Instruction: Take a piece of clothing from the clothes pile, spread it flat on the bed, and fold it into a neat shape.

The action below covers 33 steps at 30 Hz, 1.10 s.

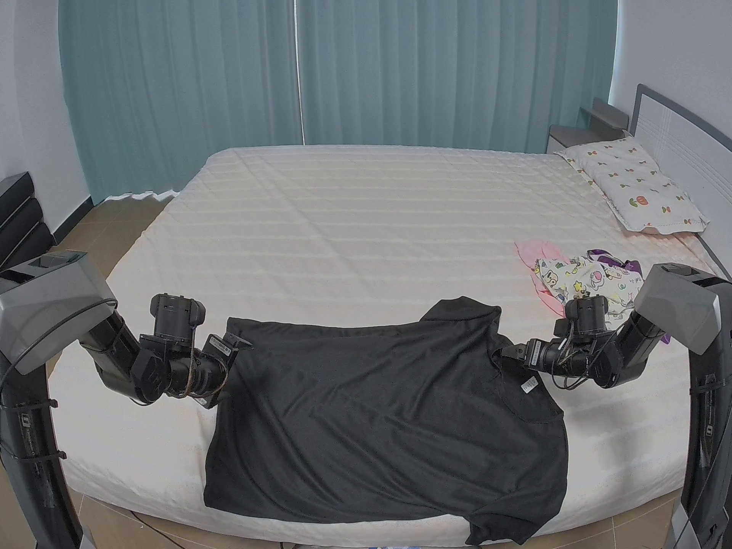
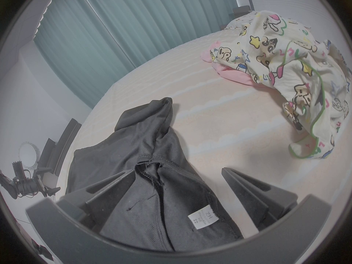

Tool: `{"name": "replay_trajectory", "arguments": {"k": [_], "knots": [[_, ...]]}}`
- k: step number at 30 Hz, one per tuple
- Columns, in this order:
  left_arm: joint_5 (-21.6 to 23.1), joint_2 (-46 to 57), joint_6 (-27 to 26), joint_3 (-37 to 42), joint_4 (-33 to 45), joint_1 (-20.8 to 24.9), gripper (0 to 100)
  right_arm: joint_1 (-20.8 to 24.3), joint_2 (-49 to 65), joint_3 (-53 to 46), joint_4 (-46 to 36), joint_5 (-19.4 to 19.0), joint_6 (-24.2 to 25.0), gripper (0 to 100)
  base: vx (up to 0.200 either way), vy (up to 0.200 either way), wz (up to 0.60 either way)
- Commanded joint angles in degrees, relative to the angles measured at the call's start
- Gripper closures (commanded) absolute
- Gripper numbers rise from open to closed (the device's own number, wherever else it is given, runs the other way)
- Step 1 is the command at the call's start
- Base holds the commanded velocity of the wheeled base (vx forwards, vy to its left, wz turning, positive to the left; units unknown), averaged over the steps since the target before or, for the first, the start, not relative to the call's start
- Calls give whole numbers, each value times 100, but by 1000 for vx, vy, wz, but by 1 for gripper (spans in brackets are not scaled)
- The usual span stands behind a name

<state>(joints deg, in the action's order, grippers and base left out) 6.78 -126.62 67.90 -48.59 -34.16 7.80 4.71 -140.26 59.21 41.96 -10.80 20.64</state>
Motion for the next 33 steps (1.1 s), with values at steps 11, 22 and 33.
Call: {"name": "replay_trajectory", "arguments": {"k": [11, 22, 33], "knots": [[-1, -3, 4, -1, -3, 2, 0, -49, -379, 267, 75, -10, 63, 100, 0, 0, 0], [-1, -3, 4, -1, -3, 2, 0, -681, -317, 363, 93, -19, 292, 100, 0, 0, 0], [-1, -3, 4, -1, -3, 2, 0, -717, -511, 662, 75, 34, 749, 100, 0, 0, 0]]}}
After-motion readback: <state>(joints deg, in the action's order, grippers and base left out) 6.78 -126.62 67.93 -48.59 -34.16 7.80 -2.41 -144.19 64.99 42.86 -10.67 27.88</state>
